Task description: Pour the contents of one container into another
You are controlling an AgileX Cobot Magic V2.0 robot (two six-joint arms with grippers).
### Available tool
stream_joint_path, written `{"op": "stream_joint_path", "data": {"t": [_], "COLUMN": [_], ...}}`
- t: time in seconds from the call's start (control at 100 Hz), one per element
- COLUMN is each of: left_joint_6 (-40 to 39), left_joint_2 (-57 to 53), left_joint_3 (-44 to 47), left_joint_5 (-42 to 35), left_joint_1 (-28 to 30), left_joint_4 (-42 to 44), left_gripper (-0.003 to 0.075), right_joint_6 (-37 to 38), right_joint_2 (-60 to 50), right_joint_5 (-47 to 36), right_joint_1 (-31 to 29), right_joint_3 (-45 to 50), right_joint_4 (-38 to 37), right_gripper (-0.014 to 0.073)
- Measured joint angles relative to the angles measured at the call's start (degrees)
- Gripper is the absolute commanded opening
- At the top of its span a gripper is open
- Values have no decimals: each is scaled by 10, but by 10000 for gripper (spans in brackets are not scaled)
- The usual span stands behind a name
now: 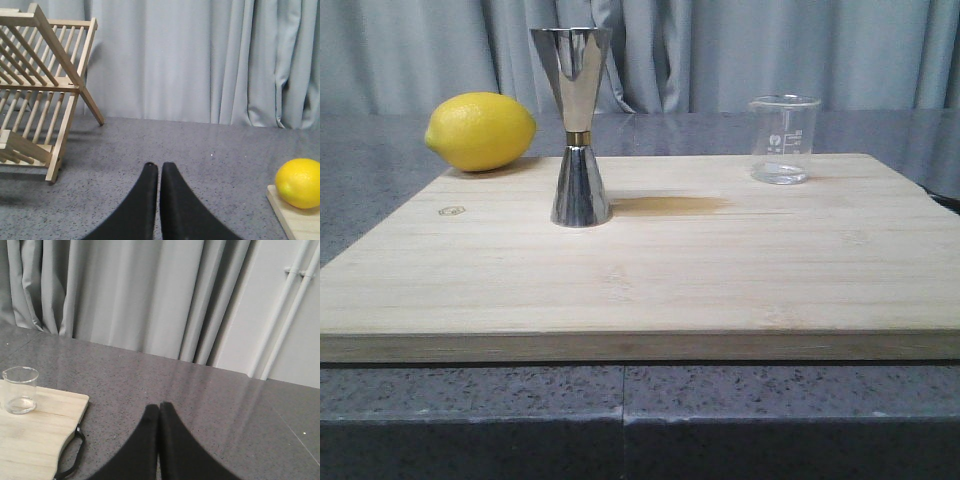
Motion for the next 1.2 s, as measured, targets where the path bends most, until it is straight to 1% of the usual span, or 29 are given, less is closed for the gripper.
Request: {"op": "stream_joint_path", "data": {"t": [0.13,0.15,0.2,0.3,0.48,0.63,0.74,0.97,1.2], "left_joint_6": [-162,-184,-225,-264,-279,-280,-280,-281,-281], "left_joint_2": [0,0,0,0,-21,-65,-86,-106,-120], "left_joint_3": [0,0,3,18,63,120,154,158,158], "left_joint_5": [1,1,-6,-31,-61,-94,-103,-109,-88], "left_joint_1": [-8,-11,-19,-31,-35,-35,-35,-35,-35], "left_joint_4": [183,200,260,309,319,304,290,280,279], "left_gripper": [-19,-19,-19,-19,-19,-19,-19,-19,-19], "right_joint_6": [0,0,0,0,0,0,0,0,0], "right_joint_2": [0,0,0,0,0,0,0,0,0], "right_joint_5": [0,0,0,0,0,0,0,0,0], "right_joint_1": [0,0,0,0,0,0,0,0,0], "right_joint_3": [0,0,0,0,0,0,0,0,0], "right_joint_4": [0,0,0,0,0,0,0,0,0], "right_gripper": [-67,-67,-67,-67,-67,-67,-67,-67,-67]}}
